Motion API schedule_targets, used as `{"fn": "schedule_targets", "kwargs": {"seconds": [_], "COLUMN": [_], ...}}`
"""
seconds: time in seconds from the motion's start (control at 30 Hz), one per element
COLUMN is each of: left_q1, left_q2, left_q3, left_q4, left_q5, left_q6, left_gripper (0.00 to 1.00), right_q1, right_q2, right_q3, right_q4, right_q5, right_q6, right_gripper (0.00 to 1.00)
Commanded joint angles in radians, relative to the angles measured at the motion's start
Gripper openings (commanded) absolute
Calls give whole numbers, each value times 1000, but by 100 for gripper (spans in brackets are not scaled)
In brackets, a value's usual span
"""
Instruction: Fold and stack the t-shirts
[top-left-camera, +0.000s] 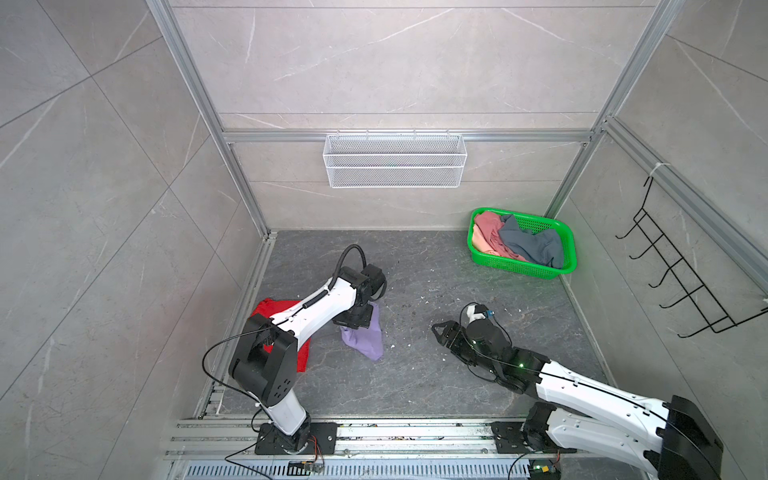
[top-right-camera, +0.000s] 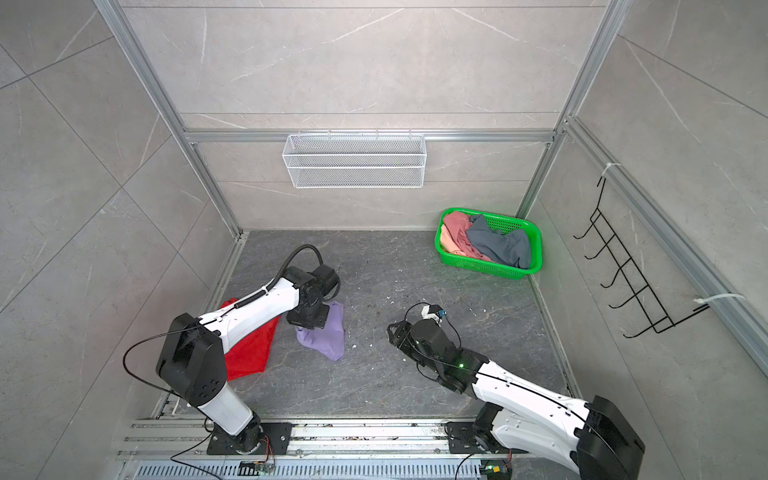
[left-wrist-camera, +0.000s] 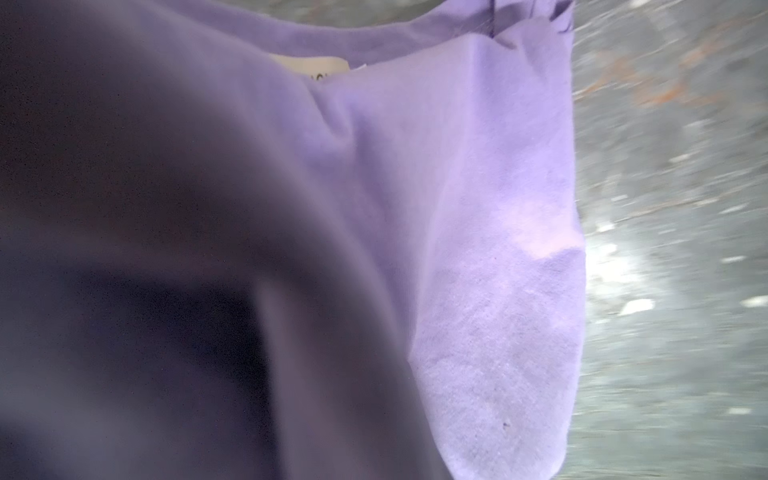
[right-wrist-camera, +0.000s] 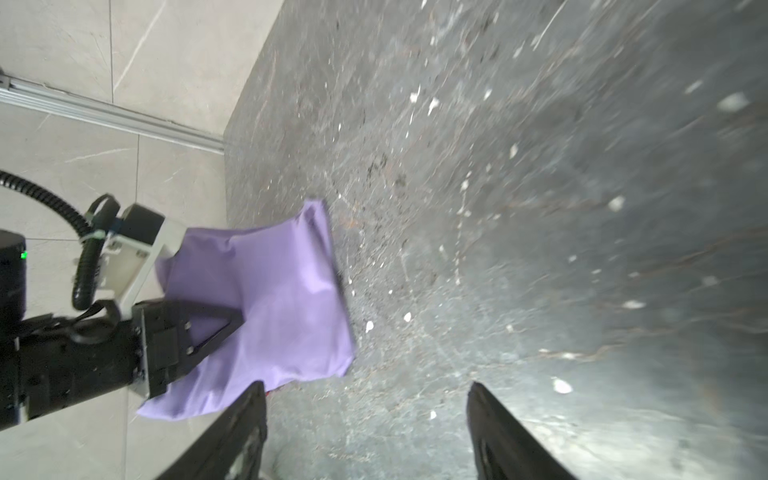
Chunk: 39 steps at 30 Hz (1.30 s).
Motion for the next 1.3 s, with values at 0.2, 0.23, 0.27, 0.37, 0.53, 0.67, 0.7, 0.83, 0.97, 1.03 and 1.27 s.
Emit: {"fn": "schedule_targets", "kwargs": {"seconds": [0.2,0.23,0.27,0.37,0.53,0.67,0.7,0.83,0.97,1.03,1.27], "left_q1": [110,130,145,179,231,264,274,327,383,400,514], "left_q2": [-235,-253,-271,-329,-389,-382,-379,-368,-359,-359,-365], "left_q3": [-31,-40,-45,-57,-45,-56,-68,-98,-128,-147,-185], "left_q4": [-152,-150,-152,-144,-148,-132,-116,-82,-42,-5,102], "left_q5": [-170,-156,-147,-77,-14,5,9,46,69,40,12], "left_q6": [178,195,208,249,296,328,331,342,356,366,400], "left_gripper": [0,0,0,0,0,0,0,0,0,0,0], "right_q1": [-3,-5,-6,-12,-25,-29,-30,-33,-34,-34,-36], "right_q2": [-51,-51,-51,-55,-64,-80,-83,-88,-73,-61,9], "right_q3": [195,213,228,260,280,277,276,279,279,277,287], "right_q4": [-192,-193,-196,-201,-228,-238,-240,-242,-232,-226,-169], "right_q5": [203,215,227,252,266,270,273,278,263,254,196], "right_q6": [-289,-308,-319,-346,-365,-359,-358,-355,-343,-332,-319], "right_gripper": [85,85,86,87,87,87,87,87,87,87,87]}}
